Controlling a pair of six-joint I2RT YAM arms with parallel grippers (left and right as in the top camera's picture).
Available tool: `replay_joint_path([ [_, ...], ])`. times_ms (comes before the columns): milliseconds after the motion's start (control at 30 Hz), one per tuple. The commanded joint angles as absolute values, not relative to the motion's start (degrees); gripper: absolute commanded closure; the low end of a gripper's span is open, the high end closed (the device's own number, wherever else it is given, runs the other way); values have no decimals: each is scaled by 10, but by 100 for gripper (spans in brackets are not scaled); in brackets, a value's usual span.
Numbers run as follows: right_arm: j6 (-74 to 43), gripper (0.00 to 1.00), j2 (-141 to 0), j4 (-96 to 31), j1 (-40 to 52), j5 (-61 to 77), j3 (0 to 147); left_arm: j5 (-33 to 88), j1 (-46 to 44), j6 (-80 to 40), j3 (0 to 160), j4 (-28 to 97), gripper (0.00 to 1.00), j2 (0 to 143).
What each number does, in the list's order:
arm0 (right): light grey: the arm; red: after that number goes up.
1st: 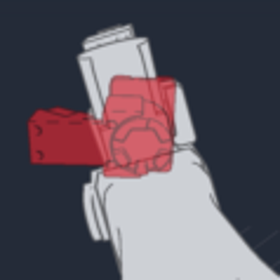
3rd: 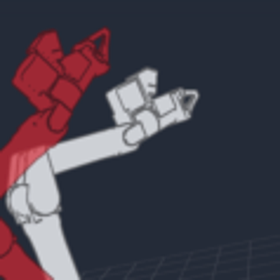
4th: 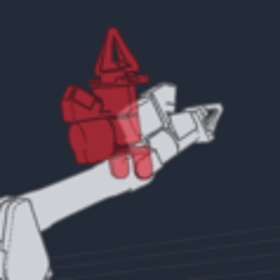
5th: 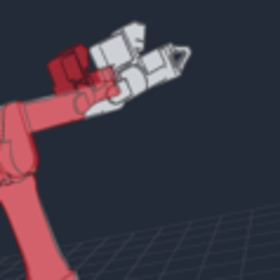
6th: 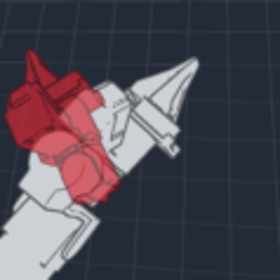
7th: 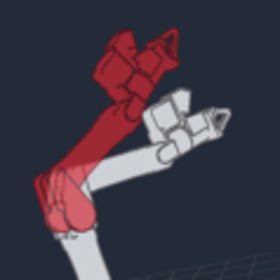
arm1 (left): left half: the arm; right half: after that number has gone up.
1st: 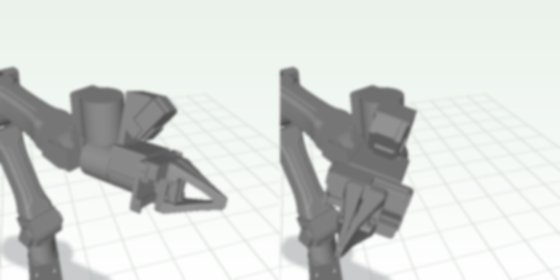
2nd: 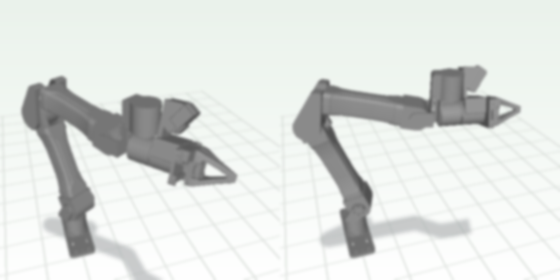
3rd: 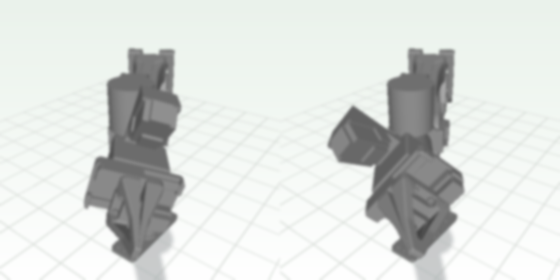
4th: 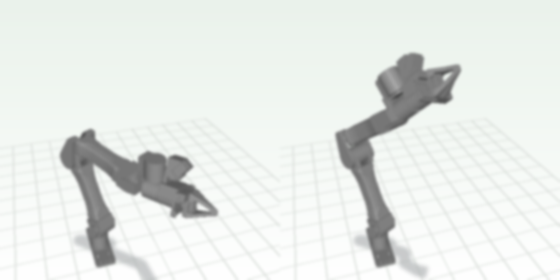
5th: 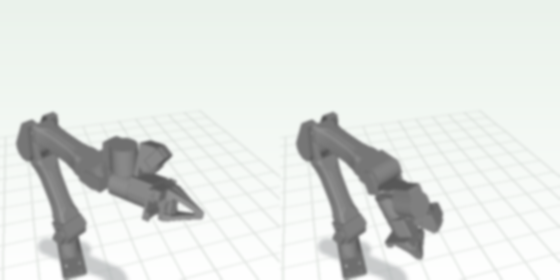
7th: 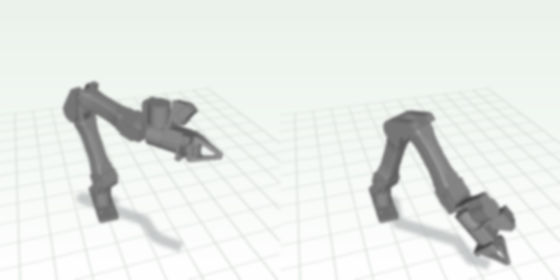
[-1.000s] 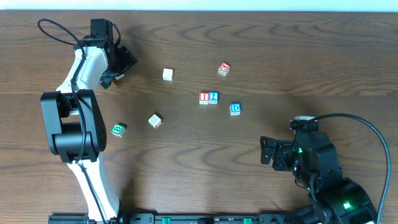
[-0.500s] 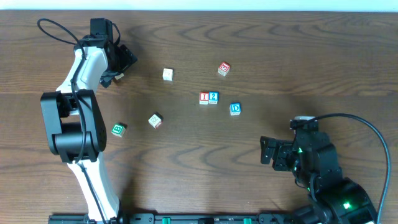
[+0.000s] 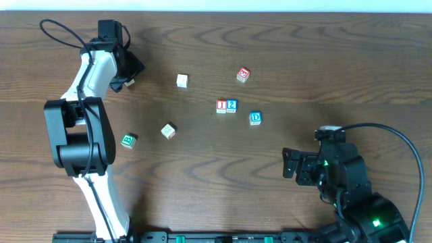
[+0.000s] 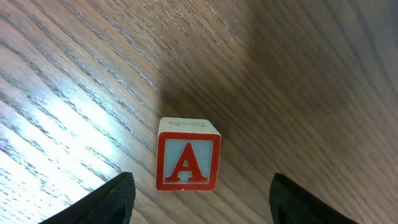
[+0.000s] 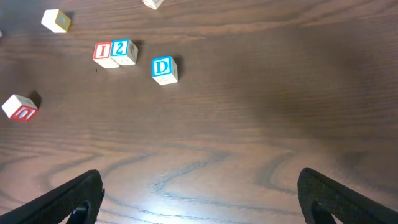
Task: Spell out Ai2
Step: 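Lower the left gripper over the red 'A' block and close on it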
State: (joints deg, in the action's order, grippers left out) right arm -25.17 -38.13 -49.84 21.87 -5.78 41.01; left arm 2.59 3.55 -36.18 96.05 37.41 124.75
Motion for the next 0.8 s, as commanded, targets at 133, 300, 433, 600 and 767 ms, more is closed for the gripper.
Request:
replay_joint_path([
  [133,-252,1,-379,-498,214,-58,408,13,37,-363,972,389,34,1252],
  [300,-252,1,-379,-498,214,-58,408,6,37,-363,970,396,36,1252],
  [433,-252,1,-379,-498,214,-58,408,-5,37,-369,968,397,36,1252],
  [600,-252,1,-379,-498,214,-58,408,-6,39,-369,968,397,37,1252],
  [767,-252,1,-379,-498,214,-58,408,-6,39,-369,968,396,37,1254],
])
